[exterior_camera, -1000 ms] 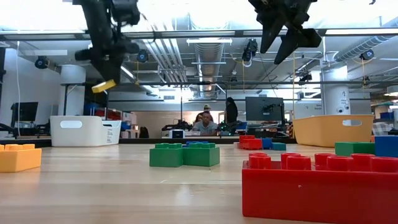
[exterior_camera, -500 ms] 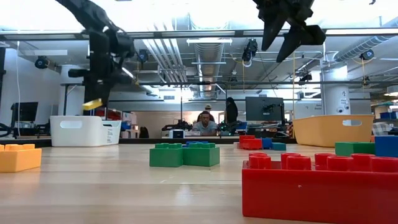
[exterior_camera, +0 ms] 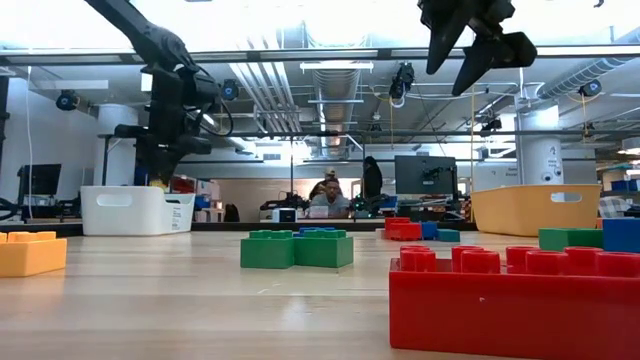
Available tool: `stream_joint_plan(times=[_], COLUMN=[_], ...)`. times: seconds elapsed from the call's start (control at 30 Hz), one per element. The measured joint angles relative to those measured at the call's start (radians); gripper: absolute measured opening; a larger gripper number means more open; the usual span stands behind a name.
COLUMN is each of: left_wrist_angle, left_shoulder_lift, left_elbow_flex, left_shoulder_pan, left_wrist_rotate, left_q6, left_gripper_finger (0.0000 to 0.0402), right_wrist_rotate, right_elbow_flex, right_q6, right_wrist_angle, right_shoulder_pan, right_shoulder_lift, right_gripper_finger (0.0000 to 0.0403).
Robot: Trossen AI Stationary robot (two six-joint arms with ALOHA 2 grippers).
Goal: Sort blocks by size
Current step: Put the big yellow block into the white bin, then put the bottom small blue game piece into the black bin
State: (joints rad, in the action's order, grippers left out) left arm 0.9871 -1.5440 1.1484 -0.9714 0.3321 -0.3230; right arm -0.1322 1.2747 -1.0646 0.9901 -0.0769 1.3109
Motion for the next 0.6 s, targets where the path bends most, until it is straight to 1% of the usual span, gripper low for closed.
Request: stream_joint_plan(times=[0.4, 0.53, 0.6], left_wrist_angle=[0.015, 0.115, 0.136], left_shoulder_lift=[0.019, 0.032, 0.044], left_elbow_flex=[0.0, 0.0, -0.001], left_shoulder_pan=[0.0, 0.002, 0.013], left_wrist_rotate=[0.0, -0.001, -0.011], left_q6=[-0.015, -0.035, -0.04], left_gripper_finger=[0.0112, 0.0112, 0.0112], right_wrist_rotate=[-0.001, 0.0, -0.001], right_elbow_flex=[-0.002, -0.002, -0.002], right_q6=[-0.032, -0.049, -0.059], right_wrist_angle=[-0.001, -0.001, -0.001], right_shoulder_pan=[-0.03, -0.037, -0.042], right_shoulder_lift=[0.0, 0.001, 0.005], right_gripper_finger=[0.0219, 0.0219, 0.0219])
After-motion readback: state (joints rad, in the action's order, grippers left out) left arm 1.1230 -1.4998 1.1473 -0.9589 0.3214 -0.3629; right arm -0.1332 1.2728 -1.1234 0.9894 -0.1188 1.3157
